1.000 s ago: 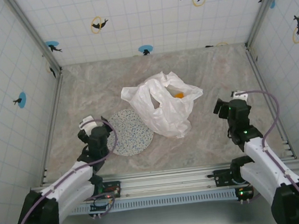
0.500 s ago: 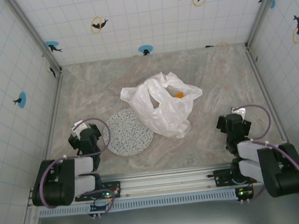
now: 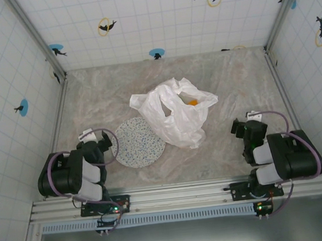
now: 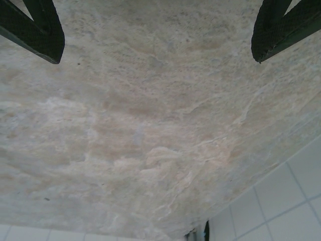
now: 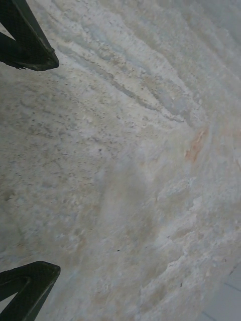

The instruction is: Place the fruits into the plastic bag

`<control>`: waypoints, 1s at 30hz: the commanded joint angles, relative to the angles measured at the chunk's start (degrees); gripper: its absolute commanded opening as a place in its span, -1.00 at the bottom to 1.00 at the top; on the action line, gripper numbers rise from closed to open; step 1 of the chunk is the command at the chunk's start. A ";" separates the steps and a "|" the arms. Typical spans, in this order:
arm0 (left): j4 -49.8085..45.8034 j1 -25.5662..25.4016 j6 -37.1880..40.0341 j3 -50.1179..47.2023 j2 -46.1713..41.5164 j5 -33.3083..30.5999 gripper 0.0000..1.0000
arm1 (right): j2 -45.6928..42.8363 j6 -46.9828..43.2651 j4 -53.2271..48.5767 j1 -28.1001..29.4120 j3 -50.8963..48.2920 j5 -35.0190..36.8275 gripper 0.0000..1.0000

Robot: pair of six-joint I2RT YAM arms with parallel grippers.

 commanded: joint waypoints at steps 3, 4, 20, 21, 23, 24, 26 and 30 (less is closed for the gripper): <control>3.72 0.32 1.14 -0.77 0.26 2.92 0.95 | 3.89 -1.82 16.31 -0.72 -3.40 -4.93 1.00; 3.25 0.32 1.14 -0.73 0.07 2.94 0.95 | 3.89 -1.78 16.15 -0.70 -3.33 -4.93 1.00; 3.47 0.36 1.27 -0.82 0.09 2.77 0.96 | 3.49 -2.17 14.27 -0.25 -2.73 -4.58 1.00; 3.46 0.32 1.27 -0.83 0.02 2.80 0.96 | 3.44 -2.12 14.25 -0.30 -2.73 -4.54 1.00; 3.46 0.32 1.28 -0.81 0.05 2.76 0.95 | 3.49 -2.13 14.22 -0.26 -2.74 -4.58 1.00; 3.46 0.37 1.26 -0.81 0.07 2.83 0.95 | 3.45 -2.13 14.22 -0.26 -2.72 -4.54 1.00; 3.46 0.32 1.23 -0.79 0.07 2.76 0.96 | 3.44 -2.15 14.21 -0.24 -2.73 -4.53 1.00; 3.42 0.32 1.26 -0.89 0.06 2.77 0.95 | 3.44 -2.13 14.21 -0.26 -2.72 -4.53 1.00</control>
